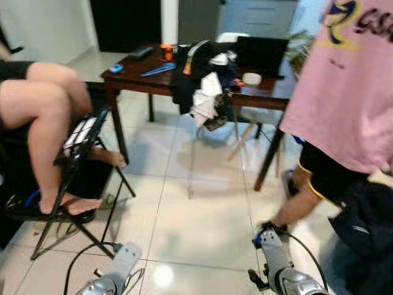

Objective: Hang hanger

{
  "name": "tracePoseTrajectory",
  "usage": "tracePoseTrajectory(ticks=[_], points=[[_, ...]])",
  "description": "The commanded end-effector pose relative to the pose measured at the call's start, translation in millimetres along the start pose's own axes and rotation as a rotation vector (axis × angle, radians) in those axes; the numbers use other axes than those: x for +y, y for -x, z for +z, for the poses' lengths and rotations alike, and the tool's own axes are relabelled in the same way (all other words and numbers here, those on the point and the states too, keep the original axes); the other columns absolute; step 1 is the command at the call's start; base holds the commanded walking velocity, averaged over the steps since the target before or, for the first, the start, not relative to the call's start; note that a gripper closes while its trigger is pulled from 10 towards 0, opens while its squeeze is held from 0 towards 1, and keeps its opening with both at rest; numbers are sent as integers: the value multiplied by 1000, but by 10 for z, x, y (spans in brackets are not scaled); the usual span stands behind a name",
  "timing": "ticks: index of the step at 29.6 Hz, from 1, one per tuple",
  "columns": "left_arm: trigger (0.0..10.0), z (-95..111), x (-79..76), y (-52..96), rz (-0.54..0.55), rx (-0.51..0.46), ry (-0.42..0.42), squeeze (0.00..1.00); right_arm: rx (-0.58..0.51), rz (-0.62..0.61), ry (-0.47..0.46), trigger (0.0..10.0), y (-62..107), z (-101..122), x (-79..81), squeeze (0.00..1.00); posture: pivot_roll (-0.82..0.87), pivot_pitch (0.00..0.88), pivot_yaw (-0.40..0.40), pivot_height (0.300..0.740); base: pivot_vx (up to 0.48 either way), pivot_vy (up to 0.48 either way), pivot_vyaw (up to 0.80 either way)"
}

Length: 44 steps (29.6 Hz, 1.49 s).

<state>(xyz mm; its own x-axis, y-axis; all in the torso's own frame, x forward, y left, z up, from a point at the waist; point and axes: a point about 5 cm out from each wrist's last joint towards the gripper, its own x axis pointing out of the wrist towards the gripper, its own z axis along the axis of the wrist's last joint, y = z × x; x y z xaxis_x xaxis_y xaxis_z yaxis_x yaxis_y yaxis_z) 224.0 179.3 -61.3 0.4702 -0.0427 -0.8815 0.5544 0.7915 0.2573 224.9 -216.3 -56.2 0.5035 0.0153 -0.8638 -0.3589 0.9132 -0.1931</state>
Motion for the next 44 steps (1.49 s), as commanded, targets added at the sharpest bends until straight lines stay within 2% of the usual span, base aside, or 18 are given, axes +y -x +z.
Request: tracePoseTrajectory(ticks=[1, 2, 3, 4, 5, 10, 15, 27, 37, 44], points=[[10000, 62, -94, -20, -34, -2, -107, 0, 25, -3, 42, 10000, -9, -53, 42, 0, 45, 0, -35, 740, 0, 0, -800], [10000, 62, -149, -30, -53, 10, -171, 0, 30, -11, 36, 10000, -13, -56, 53, 0, 47, 0, -38, 740, 0, 0, -800], [10000, 62, -149, -30, -53, 10, -171, 0, 30, -11, 36, 10000, -13, -56, 53, 0, 47, 0, -38, 740, 0, 0, -800], [10000, 58, -192, -39, -63, 19, -217, 0, 31, -18, 19, 10000, -17, -51, 61, 0, 47, 0, -38, 740, 0, 0, -800], [10000, 72, -221, -44, -70, 19, -225, 0, 33, -18, 26, 10000, -21, -45, 78, 0, 48, 0, -40, 740, 0, 0, -800], [10000, 81, -240, -49, -70, 18, -213, 0, 42, -11, 72, 10000, -28, -34, 111, 0, 50, 0, -45, 740, 0, 0, -800], [10000, 65, -278, -52, -96, 20, -249, 0, 65, 3, 143, 10000, -42, -12, 181, 0, 51, 0, -44, 740, 0, 0, -800], [10000, 70, -276, -52, -104, 8, -292, 0, 78, 1, 167, 10000, -33, -64, 144, 0, 53, 0, -43, 740, 0, 0, -800], [10000, 66, -278, -52, -112, 7, -305, 0, 80, 4, 177, 10000, -32, -67, 144, 0, 56, 0, -45, 740, 0, 0, 0], [10000, 67, -285, -52, -118, 8, -318, 0, 82, 9, 182, 10000, -31, -75, 144, 0, 54, 0, -38, 740, 0, 0, -800]])
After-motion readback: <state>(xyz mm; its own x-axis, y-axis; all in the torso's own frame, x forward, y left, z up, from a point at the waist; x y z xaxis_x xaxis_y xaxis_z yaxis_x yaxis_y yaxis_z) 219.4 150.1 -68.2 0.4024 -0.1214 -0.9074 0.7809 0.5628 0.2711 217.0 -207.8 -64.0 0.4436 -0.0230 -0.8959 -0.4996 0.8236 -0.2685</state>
